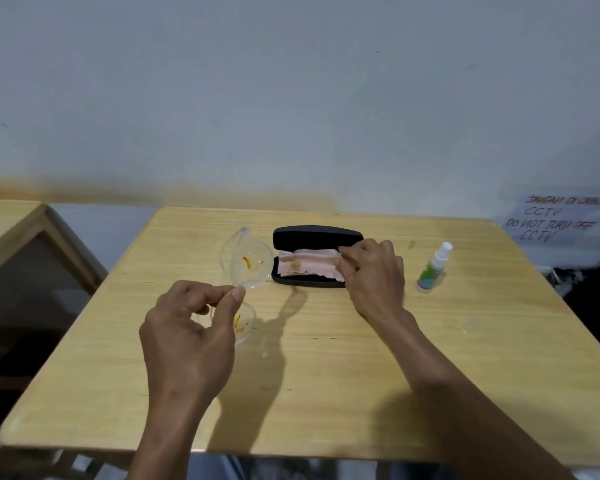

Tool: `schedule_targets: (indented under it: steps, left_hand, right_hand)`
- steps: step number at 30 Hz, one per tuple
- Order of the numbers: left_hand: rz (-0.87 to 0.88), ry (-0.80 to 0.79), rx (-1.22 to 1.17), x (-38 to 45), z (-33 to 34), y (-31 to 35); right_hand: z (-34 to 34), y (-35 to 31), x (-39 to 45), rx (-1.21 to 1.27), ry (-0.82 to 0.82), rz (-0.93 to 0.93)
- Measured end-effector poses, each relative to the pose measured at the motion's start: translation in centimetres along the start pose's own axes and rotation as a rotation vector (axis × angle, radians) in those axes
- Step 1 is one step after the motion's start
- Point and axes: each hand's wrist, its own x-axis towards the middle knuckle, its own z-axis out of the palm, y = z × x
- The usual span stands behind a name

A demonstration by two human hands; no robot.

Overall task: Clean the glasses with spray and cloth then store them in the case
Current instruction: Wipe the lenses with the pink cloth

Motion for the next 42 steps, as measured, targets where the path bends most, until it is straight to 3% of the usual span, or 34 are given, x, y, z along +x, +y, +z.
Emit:
schedule_targets:
  steps: [14, 17, 23, 33, 42]
  left_hand:
    - [0.018, 0.000, -0.008, 1.2, 0.2, -0.8]
    - [0.015, -0.002, -0.006, 1.1, 0.0, -0.7]
    - [0.008, -0.024, -0.003, 0.5, -0.1, -0.2]
    - [0.050, -0.081, 0.063, -1.4, 0.0, 1.2]
    - [0.081, -0.163, 0.154, -2.7, 1.0, 2.6]
  right_hand:
    - [1.3, -0.6, 0.4, -0.062, 0.021, 0.028]
    - [0.3, -1.2, -0.3, 0.131, 0.014, 0.092]
    - [-4.2, -3.2, -1.1, 0.802, -0.122, 0.357]
    - [-10.4, -5.3, -2.3, 0.955, -0.245, 0.397]
    - [-13.3, -7.2, -3.7, 0.981, -0.399, 0.285]
